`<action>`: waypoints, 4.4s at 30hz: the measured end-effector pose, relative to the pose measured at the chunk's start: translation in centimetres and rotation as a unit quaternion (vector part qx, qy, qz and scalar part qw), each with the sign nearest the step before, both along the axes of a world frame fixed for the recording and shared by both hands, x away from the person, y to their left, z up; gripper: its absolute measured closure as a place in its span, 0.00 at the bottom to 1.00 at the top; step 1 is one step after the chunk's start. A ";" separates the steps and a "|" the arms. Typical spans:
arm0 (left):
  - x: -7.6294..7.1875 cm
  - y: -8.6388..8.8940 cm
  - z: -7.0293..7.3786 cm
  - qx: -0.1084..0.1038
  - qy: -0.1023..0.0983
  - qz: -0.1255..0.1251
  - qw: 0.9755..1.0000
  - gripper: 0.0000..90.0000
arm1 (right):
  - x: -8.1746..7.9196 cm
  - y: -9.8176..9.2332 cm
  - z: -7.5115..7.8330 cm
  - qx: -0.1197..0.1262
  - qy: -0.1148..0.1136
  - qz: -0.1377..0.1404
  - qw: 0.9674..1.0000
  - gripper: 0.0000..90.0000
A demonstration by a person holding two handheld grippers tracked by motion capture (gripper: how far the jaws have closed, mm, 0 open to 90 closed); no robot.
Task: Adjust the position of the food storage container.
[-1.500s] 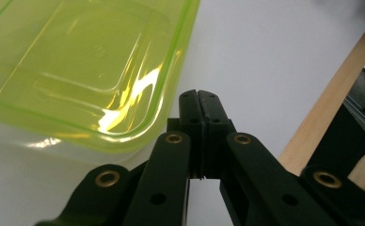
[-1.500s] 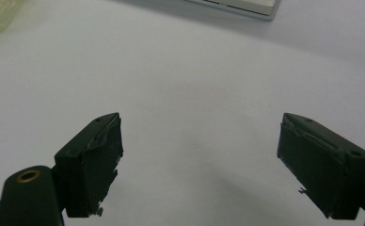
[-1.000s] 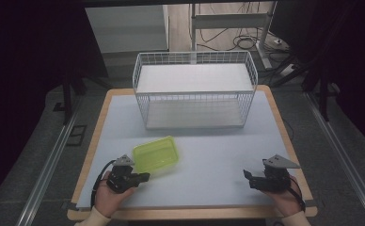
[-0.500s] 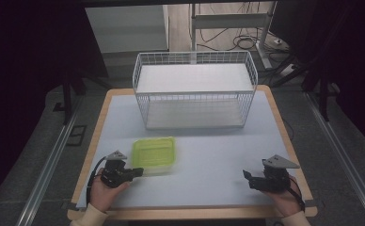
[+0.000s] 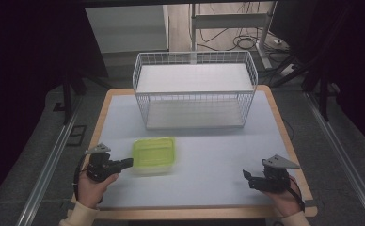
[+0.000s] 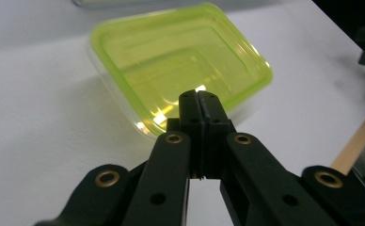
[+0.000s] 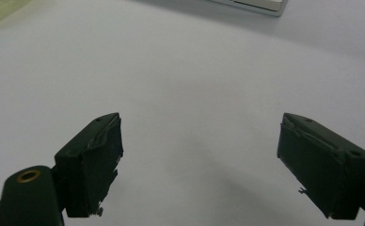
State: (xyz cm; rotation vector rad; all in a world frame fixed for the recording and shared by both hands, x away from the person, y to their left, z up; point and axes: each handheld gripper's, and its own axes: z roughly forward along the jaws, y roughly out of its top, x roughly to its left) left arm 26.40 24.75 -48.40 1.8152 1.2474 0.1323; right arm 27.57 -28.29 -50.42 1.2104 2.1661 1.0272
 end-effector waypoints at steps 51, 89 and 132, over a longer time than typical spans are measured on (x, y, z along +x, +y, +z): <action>6.2 0.8 -4.9 -0.024 0.091 0.014 0.996 1.00 | -0.1 -0.2 -0.2 -0.013 -0.006 0.002 1.000 0.17; 8.7 -7.4 -4.3 0.008 0.087 -0.037 0.996 1.00 | -0.1 0.2 -0.3 -0.017 -0.006 0.001 1.000 0.17; 6.3 -6.6 -2.2 0.000 0.042 -0.041 0.998 0.95 | -0.4 0.4 0.0 0.005 -0.020 0.026 0.999 0.16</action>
